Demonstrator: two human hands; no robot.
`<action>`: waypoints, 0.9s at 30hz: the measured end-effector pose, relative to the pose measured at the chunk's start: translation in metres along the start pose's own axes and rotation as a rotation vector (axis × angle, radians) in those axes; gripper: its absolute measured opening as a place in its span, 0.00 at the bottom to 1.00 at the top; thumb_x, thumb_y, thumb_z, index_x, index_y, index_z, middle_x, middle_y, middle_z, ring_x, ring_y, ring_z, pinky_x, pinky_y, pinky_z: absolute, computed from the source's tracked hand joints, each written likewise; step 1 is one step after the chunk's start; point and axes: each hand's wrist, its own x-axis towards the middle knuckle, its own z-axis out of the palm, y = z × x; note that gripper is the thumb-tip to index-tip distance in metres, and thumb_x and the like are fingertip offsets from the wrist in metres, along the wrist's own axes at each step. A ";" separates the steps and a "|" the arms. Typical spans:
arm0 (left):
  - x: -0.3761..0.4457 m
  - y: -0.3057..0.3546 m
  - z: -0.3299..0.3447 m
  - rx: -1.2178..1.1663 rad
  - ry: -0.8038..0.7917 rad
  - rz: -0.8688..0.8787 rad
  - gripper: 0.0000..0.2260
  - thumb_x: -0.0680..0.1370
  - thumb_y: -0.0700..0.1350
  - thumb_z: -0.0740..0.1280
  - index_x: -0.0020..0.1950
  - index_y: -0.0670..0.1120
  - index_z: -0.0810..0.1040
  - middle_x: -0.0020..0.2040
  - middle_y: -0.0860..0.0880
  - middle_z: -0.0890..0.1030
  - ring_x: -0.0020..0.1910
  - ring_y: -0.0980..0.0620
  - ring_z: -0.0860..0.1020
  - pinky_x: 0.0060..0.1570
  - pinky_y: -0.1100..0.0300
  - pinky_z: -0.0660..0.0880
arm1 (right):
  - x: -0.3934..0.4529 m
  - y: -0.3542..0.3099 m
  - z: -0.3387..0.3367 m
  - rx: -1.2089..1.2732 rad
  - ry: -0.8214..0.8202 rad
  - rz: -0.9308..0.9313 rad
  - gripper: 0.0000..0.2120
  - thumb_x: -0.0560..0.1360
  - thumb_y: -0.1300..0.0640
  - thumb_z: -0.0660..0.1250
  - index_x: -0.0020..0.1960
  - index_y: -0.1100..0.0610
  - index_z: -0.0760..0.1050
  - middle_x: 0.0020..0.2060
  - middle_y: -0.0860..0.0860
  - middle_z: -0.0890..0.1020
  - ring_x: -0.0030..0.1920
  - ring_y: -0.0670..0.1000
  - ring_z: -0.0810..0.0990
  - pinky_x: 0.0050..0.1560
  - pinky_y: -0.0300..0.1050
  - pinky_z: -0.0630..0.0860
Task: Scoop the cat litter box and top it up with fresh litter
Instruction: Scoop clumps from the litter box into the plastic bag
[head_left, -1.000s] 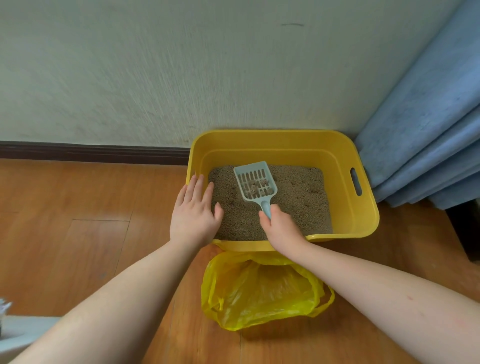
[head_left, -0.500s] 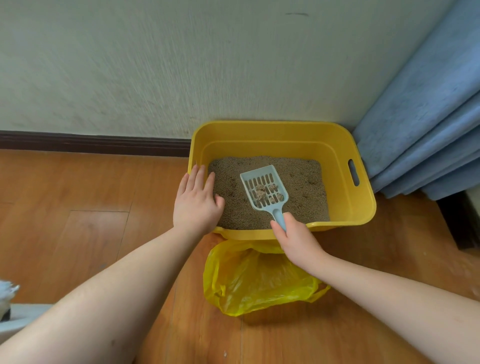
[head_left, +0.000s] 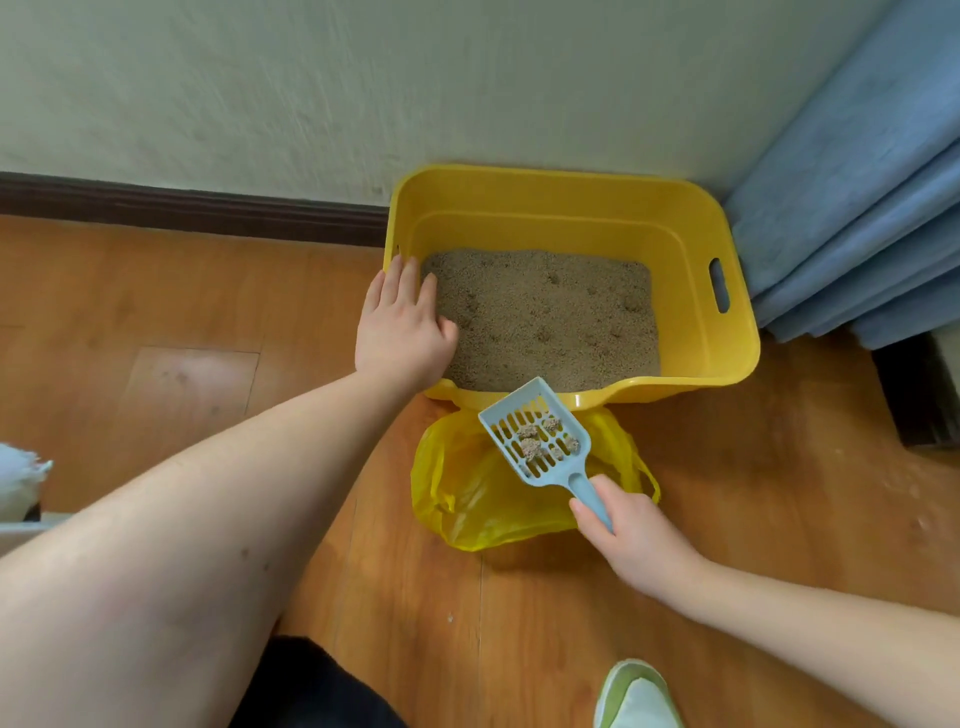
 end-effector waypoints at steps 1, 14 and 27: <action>0.000 0.000 0.001 -0.001 0.001 0.000 0.28 0.78 0.55 0.51 0.76 0.45 0.63 0.79 0.43 0.56 0.79 0.47 0.48 0.77 0.50 0.45 | -0.006 0.001 0.004 0.003 -0.011 0.005 0.14 0.79 0.48 0.60 0.38 0.51 0.61 0.27 0.49 0.70 0.28 0.50 0.68 0.32 0.48 0.63; 0.000 -0.002 0.003 0.003 0.018 -0.002 0.27 0.79 0.55 0.50 0.75 0.44 0.65 0.78 0.43 0.58 0.78 0.47 0.51 0.77 0.51 0.45 | 0.005 -0.018 0.003 0.484 -0.334 0.493 0.12 0.79 0.52 0.60 0.47 0.59 0.77 0.23 0.49 0.65 0.19 0.46 0.58 0.21 0.36 0.56; 0.000 -0.001 0.003 0.005 0.034 0.001 0.27 0.79 0.54 0.52 0.74 0.43 0.66 0.78 0.43 0.60 0.78 0.47 0.52 0.77 0.51 0.46 | 0.025 0.004 -0.030 1.124 -0.577 0.706 0.13 0.79 0.48 0.58 0.51 0.59 0.71 0.20 0.45 0.57 0.17 0.42 0.53 0.19 0.35 0.50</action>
